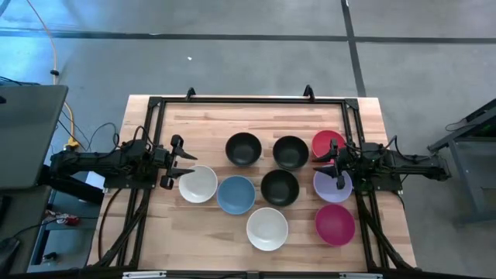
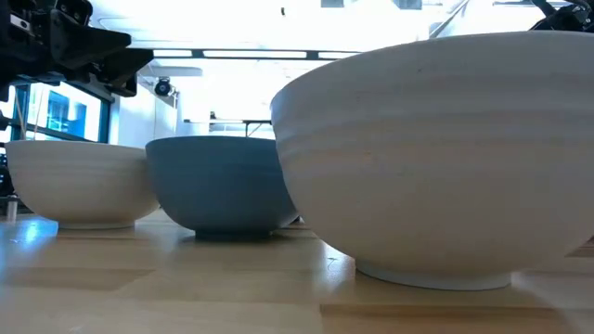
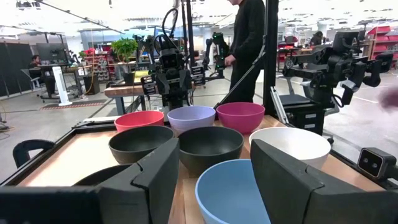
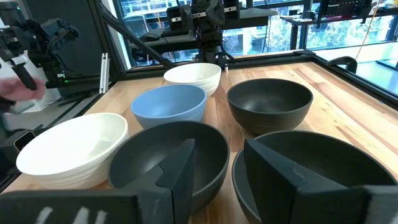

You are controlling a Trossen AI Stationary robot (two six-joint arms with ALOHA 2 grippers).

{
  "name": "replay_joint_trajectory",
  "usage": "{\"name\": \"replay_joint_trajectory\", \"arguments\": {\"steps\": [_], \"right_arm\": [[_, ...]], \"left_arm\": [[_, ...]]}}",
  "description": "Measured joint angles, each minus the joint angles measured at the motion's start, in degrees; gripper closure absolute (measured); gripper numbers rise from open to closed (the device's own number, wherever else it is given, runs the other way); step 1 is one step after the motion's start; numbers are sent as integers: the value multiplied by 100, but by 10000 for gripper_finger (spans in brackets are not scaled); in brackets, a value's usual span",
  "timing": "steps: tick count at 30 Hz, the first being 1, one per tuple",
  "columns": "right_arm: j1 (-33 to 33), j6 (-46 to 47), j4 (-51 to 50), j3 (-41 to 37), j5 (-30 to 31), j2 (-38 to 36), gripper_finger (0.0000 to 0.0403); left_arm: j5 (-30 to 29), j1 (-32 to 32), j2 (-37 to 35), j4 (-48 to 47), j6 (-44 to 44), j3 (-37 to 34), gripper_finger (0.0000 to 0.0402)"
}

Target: Nest bowls inside each other

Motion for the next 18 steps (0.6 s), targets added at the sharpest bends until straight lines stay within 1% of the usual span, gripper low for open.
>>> {"name": "replay_joint_trajectory", "arguments": {"steps": [12,18], "right_arm": [[0,0,-2,0,-1,1,272],[1,-1,-1,0,-1,0,272]], "left_arm": [[-1,0,0,58,1,1,213],[-86,0,1,423,1,-1,213]]}}
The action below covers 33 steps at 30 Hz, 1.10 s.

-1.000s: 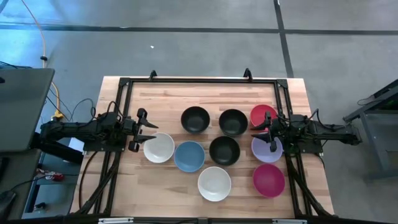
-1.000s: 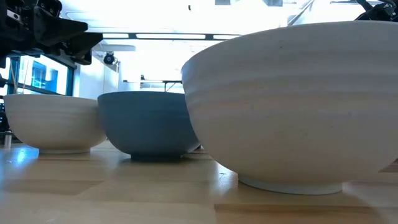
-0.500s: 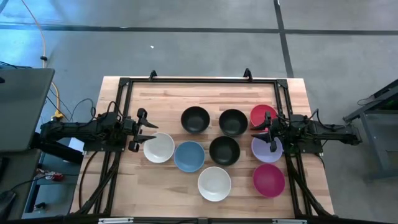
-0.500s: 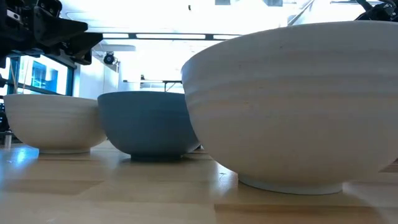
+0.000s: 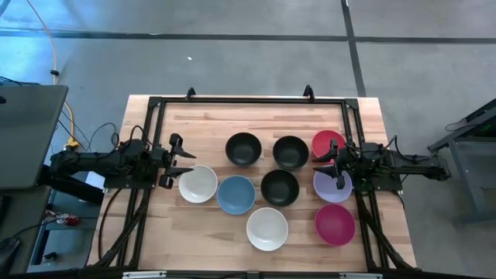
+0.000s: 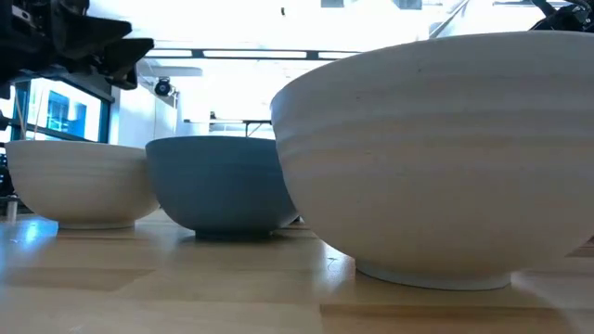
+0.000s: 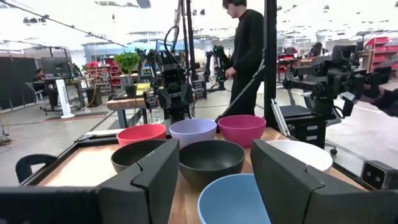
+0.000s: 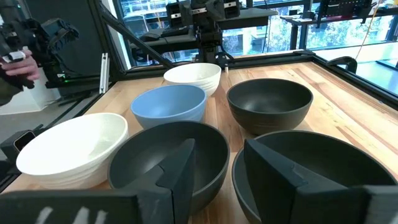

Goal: Nest bowls inside each other
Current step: Stack the orange bowl on the bottom black bowl

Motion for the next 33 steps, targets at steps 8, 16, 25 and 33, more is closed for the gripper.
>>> {"name": "replay_joint_trajectory", "arguments": {"steps": [8,16,25,33], "right_arm": [[0,1,1,0,1,0,272],[-2,1,1,0,1,0,272],[-1,-62,39,0,-1,0,272],[0,1584,320,0,-3,0,272]], "left_arm": [[-230,0,0,134,-200,0,213],[-156,-2,0,134,-684,0,213],[-87,-7,0,169,-889,0,213],[33,-5,0,169,-907,0,213]]}}
